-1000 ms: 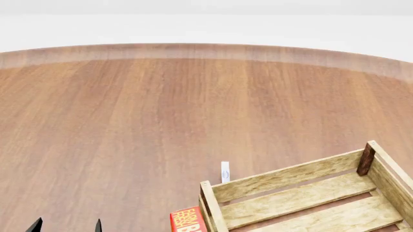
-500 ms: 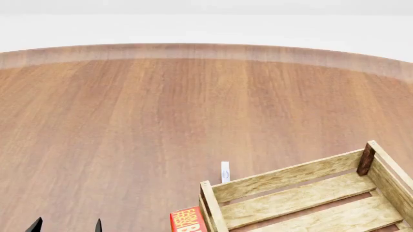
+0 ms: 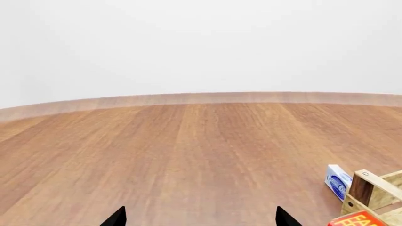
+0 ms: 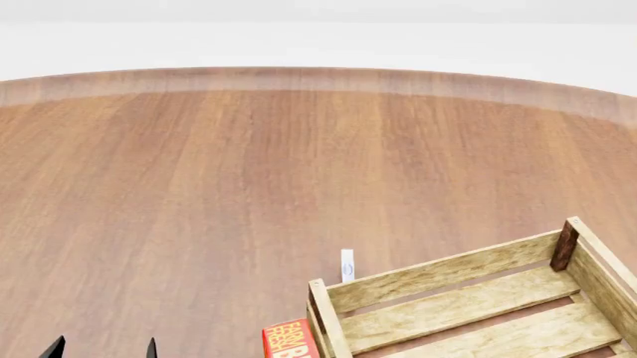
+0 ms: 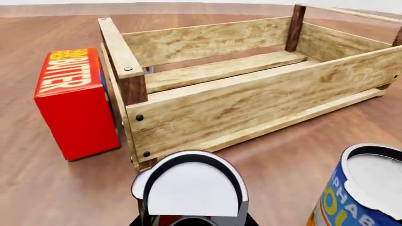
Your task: Pick up the tomato sauce, and put it in the wooden tray.
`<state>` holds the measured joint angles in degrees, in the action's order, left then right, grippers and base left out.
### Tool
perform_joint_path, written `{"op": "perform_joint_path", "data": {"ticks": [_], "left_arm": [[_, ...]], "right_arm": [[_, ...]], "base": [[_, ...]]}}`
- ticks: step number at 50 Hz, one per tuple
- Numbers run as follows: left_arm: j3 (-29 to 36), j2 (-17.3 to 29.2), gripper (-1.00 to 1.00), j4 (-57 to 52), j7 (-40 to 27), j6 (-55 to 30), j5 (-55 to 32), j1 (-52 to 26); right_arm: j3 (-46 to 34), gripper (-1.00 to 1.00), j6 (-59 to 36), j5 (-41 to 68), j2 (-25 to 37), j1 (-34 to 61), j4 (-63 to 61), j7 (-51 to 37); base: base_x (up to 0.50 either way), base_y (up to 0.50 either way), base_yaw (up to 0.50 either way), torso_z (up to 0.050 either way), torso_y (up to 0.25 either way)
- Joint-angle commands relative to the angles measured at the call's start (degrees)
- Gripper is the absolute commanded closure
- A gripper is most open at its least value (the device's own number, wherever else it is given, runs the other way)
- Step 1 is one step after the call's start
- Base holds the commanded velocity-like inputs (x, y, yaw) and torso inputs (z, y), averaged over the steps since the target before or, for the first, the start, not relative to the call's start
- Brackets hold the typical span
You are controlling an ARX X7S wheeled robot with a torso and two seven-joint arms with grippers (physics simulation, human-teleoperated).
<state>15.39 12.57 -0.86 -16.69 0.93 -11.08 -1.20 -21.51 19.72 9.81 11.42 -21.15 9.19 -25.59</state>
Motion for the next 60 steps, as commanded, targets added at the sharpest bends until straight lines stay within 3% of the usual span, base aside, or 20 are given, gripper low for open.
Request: {"op": "perform_joint_path", "data": {"ticks": [1,24,30,36,43,51,54,60], "left_arm": [[-0.24,-0.10,-1.00,-0.04,0.60,0.61,-0.41,0.14],[0.33,0.39,-1.00,-0.11,0.27,0.50,-0.95,0.02],[0.44,0.47,-1.00,0.09,0.27,0.57,-1.17,-0.11],[0.57,0.56,-1.00,0.09,0.21,0.38,-1.40,-0.24],[0.71,0.68,-1.00,0.22,0.12,0.44,-1.55,-0.30],[0.92,0.80,-1.00,0.18,-0.12,0.51,-1.62,-0.33],[0.98,0.86,-1.00,0.03,-0.25,0.48,-1.66,-0.32],[1.13,0.99,-1.00,0.20,-0.28,0.51,-1.84,-0.44]], "right_arm": [[-0.08,1.00,0.39,-5.44,1.72,-5.47,-10.33,-2.71],[0.46,1.00,3.85,-16.57,4.58,-14.67,-29.14,-8.79],[1.48,1.00,-3.18,-20.19,4.30,-14.02,-37.02,-8.62],[2.33,1.00,-14.79,-16.23,4.31,-8.67,-43.99,-4.55],[3.02,1.00,-22.08,-15.97,3.31,-4.37,-48.69,-3.73],[7.19,1.00,-40.23,-8.47,1.23,9.83,-51.14,-0.65],[10.87,1.00,-49.01,-5.49,-0.85,19.91,-47.69,-0.73],[11.70,1.00,-51.10,-4.75,-1.19,24.27,-43.98,-0.78]], "base": [[0.00,0.00,0.00,0.000,0.000],[0.00,0.00,0.00,0.000,0.000],[0.00,0.00,0.00,0.000,0.000],[0.00,0.00,0.00,0.000,0.000],[0.00,0.00,0.00,0.000,0.000],[0.00,0.00,0.00,0.000,0.000],[0.00,0.00,0.00,0.000,0.000],[0.00,0.00,0.00,0.000,0.000]]}}
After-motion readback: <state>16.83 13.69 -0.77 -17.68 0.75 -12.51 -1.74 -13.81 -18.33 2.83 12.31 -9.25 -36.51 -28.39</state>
